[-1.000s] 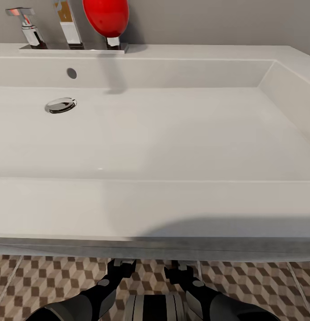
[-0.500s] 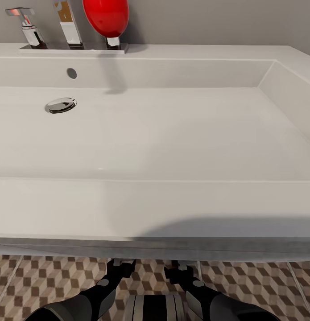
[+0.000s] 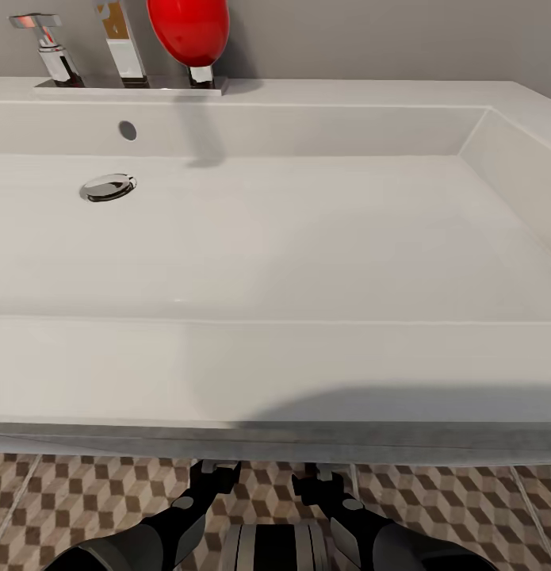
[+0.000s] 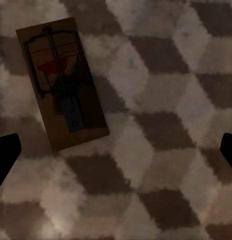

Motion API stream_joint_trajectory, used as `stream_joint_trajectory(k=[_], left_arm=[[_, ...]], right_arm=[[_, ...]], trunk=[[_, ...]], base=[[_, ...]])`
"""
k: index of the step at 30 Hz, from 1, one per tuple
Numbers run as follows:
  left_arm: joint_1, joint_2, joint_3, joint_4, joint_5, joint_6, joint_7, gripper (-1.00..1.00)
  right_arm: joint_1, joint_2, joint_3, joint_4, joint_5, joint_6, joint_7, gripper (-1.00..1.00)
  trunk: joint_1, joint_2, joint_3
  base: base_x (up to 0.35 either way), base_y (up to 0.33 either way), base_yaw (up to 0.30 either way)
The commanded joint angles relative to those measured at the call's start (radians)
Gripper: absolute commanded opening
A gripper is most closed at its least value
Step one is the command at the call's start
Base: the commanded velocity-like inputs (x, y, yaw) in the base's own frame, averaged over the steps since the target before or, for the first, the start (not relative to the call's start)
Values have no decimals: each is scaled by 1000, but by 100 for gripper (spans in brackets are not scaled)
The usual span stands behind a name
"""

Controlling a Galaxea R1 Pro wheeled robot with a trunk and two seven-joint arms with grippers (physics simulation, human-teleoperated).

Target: Take the four mousetraps from the cabinet in the bathroom and place them on the bathroom floor. Make sure all four end up on the same floor surface, and ensure that at least two of them are either under or directly next to the same bathroom sink.

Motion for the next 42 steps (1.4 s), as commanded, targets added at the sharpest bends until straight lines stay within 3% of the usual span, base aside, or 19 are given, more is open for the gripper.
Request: stream_joint_trajectory(k=[1, 42], left_arm=[[-1, 0, -9, 1, 8, -4, 1, 100], [0, 0, -9, 2, 10, -5, 1, 100]], right_arm=[[-1, 0, 1, 3, 3, -5, 0, 100], [-1, 0, 1, 2, 6, -6, 0, 100]], trunk=[[0, 0, -1], [0, 0, -1]], base=[[0, 0, 0], [-14, 0, 0]])
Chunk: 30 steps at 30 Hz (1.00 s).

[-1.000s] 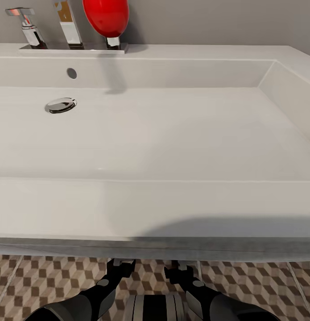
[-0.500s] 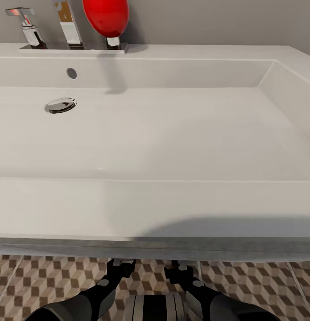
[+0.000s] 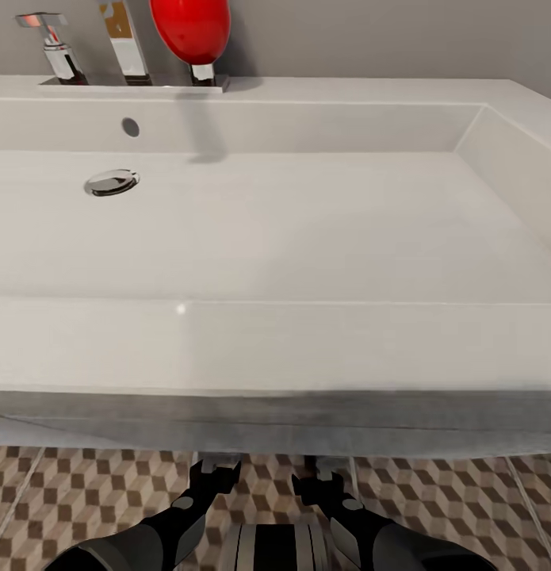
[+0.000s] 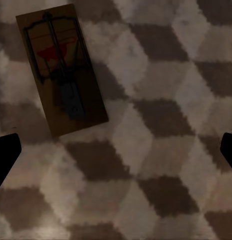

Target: Take the four mousetraps from the cabinet in the bathroom and place them on the bathroom floor. Make sure all four end up on the same floor surface, and ensure that at least two of them are either under or directly next to the same bathroom sink.

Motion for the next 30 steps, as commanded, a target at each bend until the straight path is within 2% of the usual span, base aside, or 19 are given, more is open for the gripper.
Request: stream_joint_trajectory(k=[1, 12, 30], left_arm=[[-1, 0, -9, 1, 8, -4, 1, 100], [0, 0, -9, 2, 8, -5, 1, 100], [0, 0, -9, 2, 8, -6, 1, 100]], right_arm=[[-1, 0, 1, 3, 4, -5, 0, 100], [-1, 0, 0, 3, 4, -5, 0, 100], [-1, 0, 1, 3, 4, -6, 0, 100]], trunk=[[0, 0, -1], [0, 0, -1], [0, 0, -1]], base=[[-125, 0, 0], [-109, 0, 0], [-20, 0, 0]])
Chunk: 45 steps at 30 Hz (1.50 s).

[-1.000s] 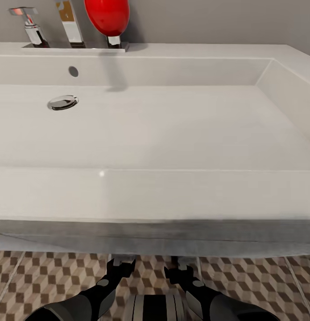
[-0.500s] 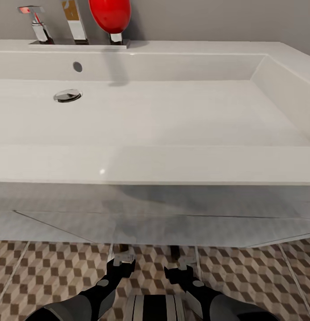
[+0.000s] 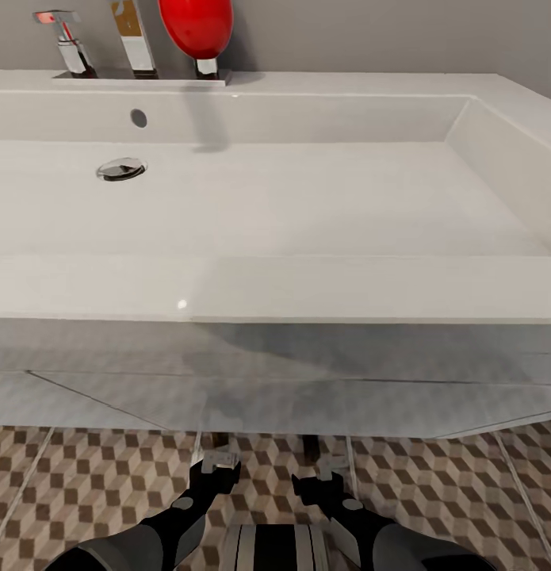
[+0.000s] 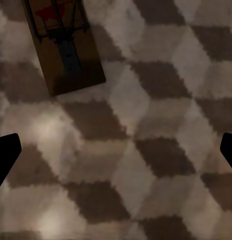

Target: Take the four mousetraps from the cabinet in the bathroom and place them on the bathroom floor. Make sure all four end up on the same floor surface, and ensure that at least two of them are either under or directly next to the same bathroom sink.

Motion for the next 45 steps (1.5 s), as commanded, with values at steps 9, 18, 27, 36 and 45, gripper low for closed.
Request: stream_joint_trajectory(k=[9, 18, 27, 36, 45], left_arm=[[-1, 0, -9, 1, 8, -4, 1, 100], [-1, 0, -9, 1, 8, -3, 1, 100], [-1, 0, -9, 1, 8, -3, 1, 100], [0, 0, -9, 1, 8, -3, 1, 100], [0, 0, -9, 1, 8, -3, 1, 100]], right_arm=[[-1, 0, 1, 3, 4, -6, 0, 100], [-1, 0, 1, 3, 4, -6, 0, 100], [-1, 0, 1, 3, 4, -6, 0, 100], [-1, 0, 1, 3, 4, -6, 1, 100], [-1, 0, 1, 3, 4, -6, 0, 100]], trunk=[[0, 0, -1], [0, 0, -1], [0, 0, -1], [0, 0, -1], [0, 0, -1]], base=[[-186, 0, 0], [-308, 0, 0], [-330, 0, 0], [-334, 0, 0], [-335, 0, 0]])
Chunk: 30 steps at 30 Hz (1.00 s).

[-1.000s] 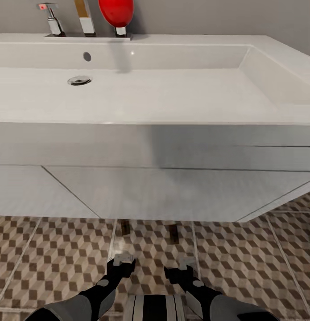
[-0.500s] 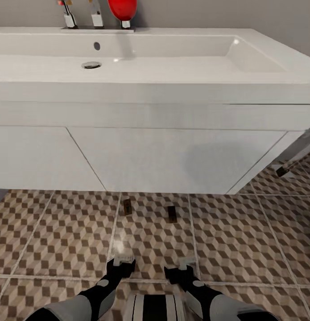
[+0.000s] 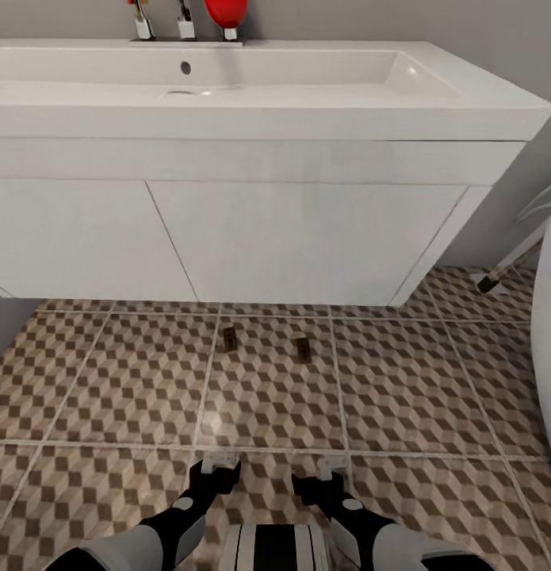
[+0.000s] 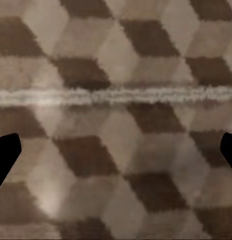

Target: Take the four mousetraps from the cabinet in the bathroom and place them on the bathroom floor. Make sure all four end up on the same floor surface, and ensure that at least two of them are either under or directly next to the same bathroom sink.

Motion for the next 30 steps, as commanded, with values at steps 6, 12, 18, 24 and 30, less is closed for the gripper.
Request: stream_joint_trajectory(k=[6, 12, 18, 24, 30], left_arm=[[-1, 0, -9, 1, 8, -3, 1, 100], [-1, 0, -9, 1, 8, -4, 1, 100], [0, 0, -9, 1, 8, -3, 1, 100], [0, 0, -9, 1, 8, -3, 1, 100], [0, 0, -9, 0, 8, -3, 1, 100]], right_arm=[[-1, 0, 1, 3, 4, -5, 0, 100], [-1, 0, 1, 3, 4, -5, 0, 100], [-1, 0, 1, 3, 4, -5, 0, 100], [-1, 0, 0, 3, 4, -5, 0, 100], [-1, 0, 0, 3, 4, -5, 0, 100]], trunk=[[-1, 0, -1], [-1, 0, -1], [-1, 0, -1], [-1, 0, -1], [-1, 0, -1]], base=[[-335, 0, 0], [-335, 0, 0], [-336, 0, 0], [-336, 0, 0], [-336, 0, 0]])
